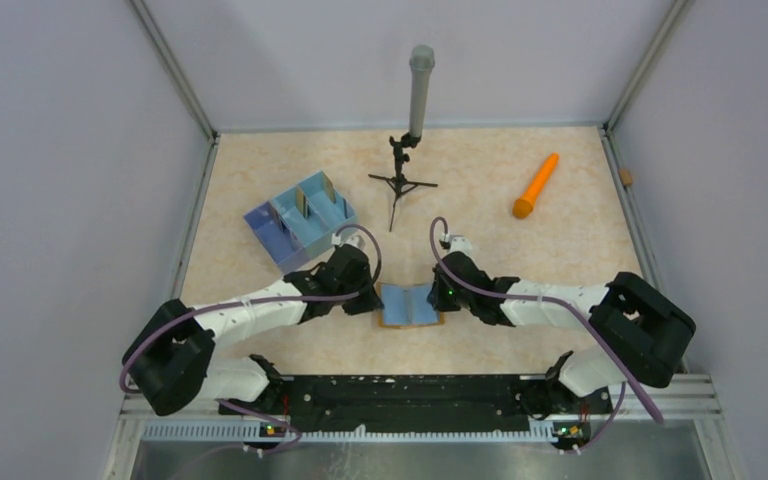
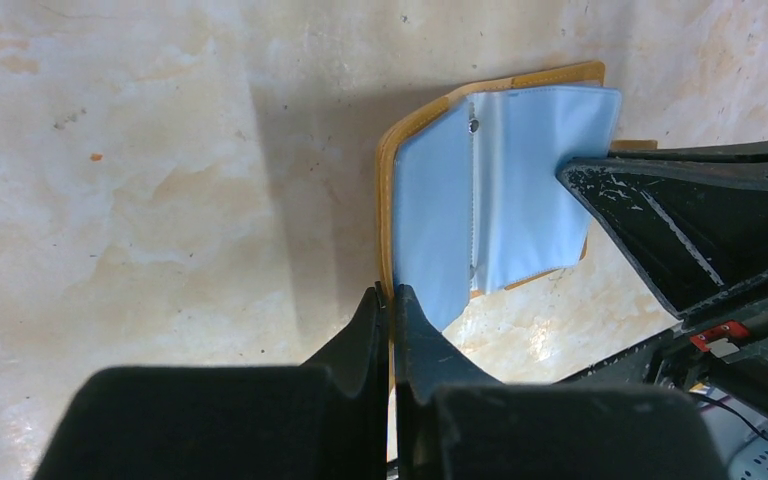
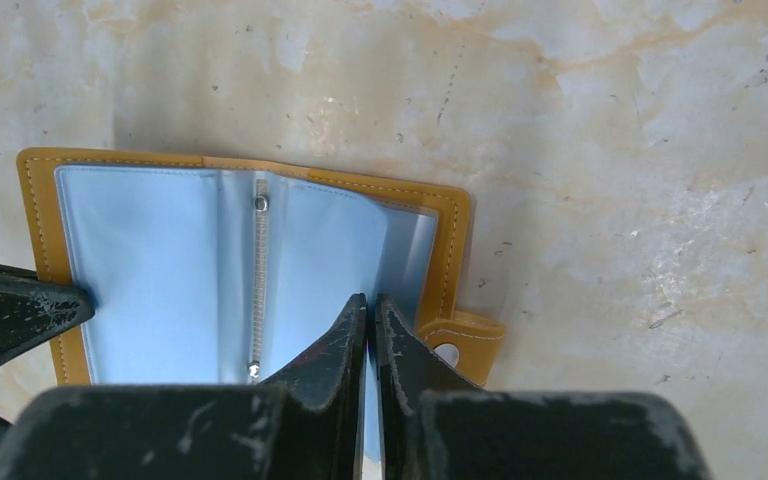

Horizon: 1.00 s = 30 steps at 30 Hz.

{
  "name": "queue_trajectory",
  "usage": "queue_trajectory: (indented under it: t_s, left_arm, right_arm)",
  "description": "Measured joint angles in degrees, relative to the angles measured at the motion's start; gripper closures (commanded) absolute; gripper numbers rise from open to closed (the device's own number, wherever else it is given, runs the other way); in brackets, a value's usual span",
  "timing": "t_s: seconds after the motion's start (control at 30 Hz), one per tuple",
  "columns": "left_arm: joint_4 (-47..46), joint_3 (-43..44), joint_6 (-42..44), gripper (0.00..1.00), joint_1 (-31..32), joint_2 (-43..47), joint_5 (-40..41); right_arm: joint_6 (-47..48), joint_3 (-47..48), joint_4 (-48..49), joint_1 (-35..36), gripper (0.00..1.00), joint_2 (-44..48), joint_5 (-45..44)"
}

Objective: Put the credit cards into the card holder
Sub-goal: Open the card holder at the center of the board.

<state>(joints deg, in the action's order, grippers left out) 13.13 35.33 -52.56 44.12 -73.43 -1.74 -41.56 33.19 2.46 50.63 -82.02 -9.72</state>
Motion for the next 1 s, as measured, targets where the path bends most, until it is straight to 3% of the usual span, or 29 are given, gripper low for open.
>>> queue_trajectory:
  t_s: [0.1, 0.27, 0.4, 0.57, 0.9, 1.0]
  left_arm:
    - [-0.37, 0.0, 0.59, 0.89, 0.0, -0.59, 0.13]
    - [0.15, 0.0, 2.91, 0.51, -0.13, -0.96, 0.35]
    - [2.86, 0.59, 5.18, 0.38, -1.09, 1.01, -0.44]
    - [6.73, 4.22, 7.76, 0.32, -5.51, 5.7, -3.87]
    - [16.5, 12.52, 16.09, 0.29, -22.38, 12.04, -8.15]
    - [19.52, 14.73, 19.78, 0.29, -28.74, 12.04, -7.28]
  right_arm:
    - [0.17, 0.31, -0.68, 0.22, 1.0, 0.0, -0.55]
    - [0.57, 0.66, -2.01, 0.24, 1.0, -0.02, -1.33]
    - [0.66, 0.9, -2.69, 0.24, 1.0, 0.0, -1.92]
    - [1.01, 1.05, -4.26, 0.24, 1.0, 0.61, -2.32]
    - [1.68, 1.07, -6.84, 0.22, 1.0, 2.89, -2.69]
    - [2.1, 1.2, -6.93, 0.22, 0.87, 3.17, -2.67]
